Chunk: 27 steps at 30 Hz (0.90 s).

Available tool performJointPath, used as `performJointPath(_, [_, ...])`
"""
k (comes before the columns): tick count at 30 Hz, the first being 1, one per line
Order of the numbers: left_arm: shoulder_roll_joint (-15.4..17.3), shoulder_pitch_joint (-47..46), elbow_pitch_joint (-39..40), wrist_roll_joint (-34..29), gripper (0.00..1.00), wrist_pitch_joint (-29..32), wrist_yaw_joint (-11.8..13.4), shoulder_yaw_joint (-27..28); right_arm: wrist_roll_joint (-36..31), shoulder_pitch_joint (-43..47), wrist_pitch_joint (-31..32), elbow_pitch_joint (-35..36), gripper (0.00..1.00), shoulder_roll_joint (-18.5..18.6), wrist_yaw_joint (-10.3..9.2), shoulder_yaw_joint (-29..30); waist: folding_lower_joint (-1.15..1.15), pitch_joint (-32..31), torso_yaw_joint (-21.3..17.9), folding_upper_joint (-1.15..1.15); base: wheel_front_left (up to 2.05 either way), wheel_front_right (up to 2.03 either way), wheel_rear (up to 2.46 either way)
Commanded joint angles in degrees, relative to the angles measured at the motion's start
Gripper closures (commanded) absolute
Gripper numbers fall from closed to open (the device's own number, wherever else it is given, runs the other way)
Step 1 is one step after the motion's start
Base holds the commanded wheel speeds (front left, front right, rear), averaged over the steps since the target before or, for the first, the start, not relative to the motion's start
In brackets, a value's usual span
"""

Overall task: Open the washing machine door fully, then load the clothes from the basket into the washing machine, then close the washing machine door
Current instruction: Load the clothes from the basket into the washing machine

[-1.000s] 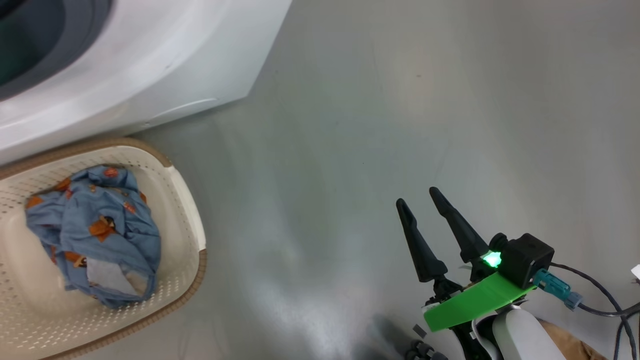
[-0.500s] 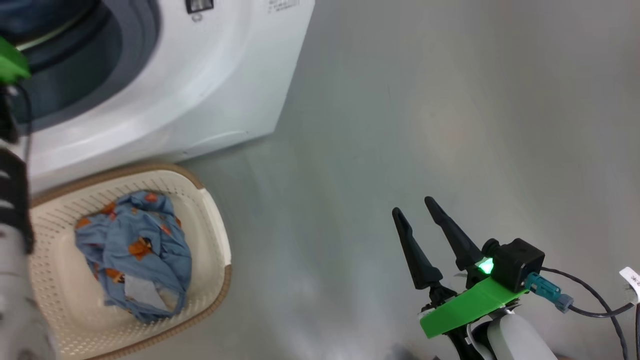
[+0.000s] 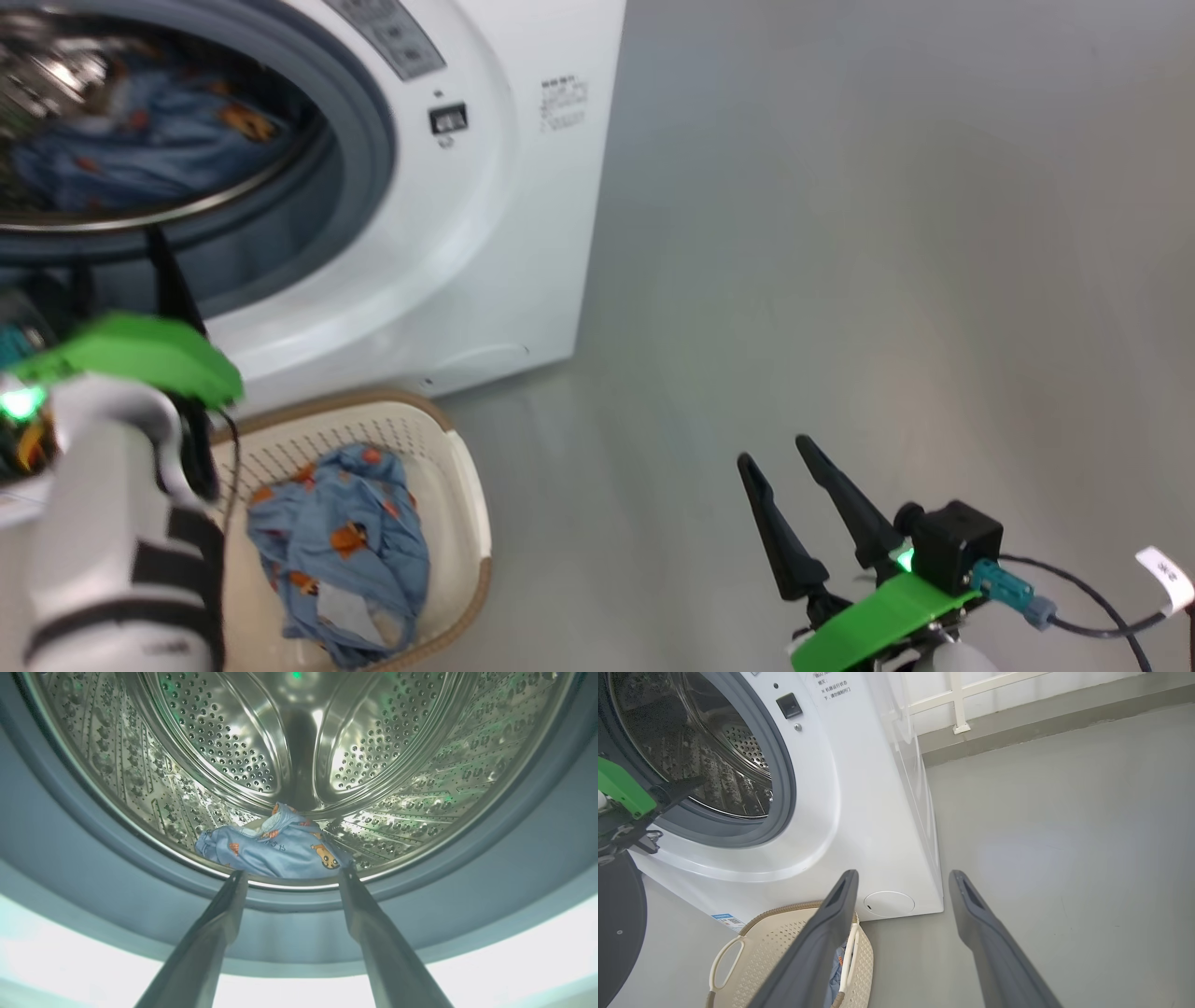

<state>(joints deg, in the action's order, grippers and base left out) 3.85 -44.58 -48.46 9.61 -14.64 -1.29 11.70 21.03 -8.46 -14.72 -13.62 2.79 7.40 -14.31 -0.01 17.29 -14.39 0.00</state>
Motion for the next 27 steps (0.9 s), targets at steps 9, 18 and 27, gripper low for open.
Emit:
performJointPath(9, [-0.7,14.8,8.9,0.1,0.0,-0.4,-2.7,-0.9,-1.2,3.5,-0.3,1.0,0.0,0.7,0.09,1.1,0.01,-9.6,6.1,0.0,0.0,0.0,0.0])
performJointPath(18, [-0.9,27.1,18.1,4.4,0.0,-0.4,-2.7,-6.4,-1.7,5.7,-0.3,1.7,0.0,1.5,0.09,2.7,0.01,-12.9,8.9,0.0,0.0,0.0,0.0])
performJointPath(27, [-1.0,36.5,27.0,8.8,0.0,-0.4,2.0,-11.1,-1.6,7.6,-0.3,1.8,0.0,2.0,0.09,2.9,0.01,-15.8,10.1,0.0,0.0,0.0,0.0])
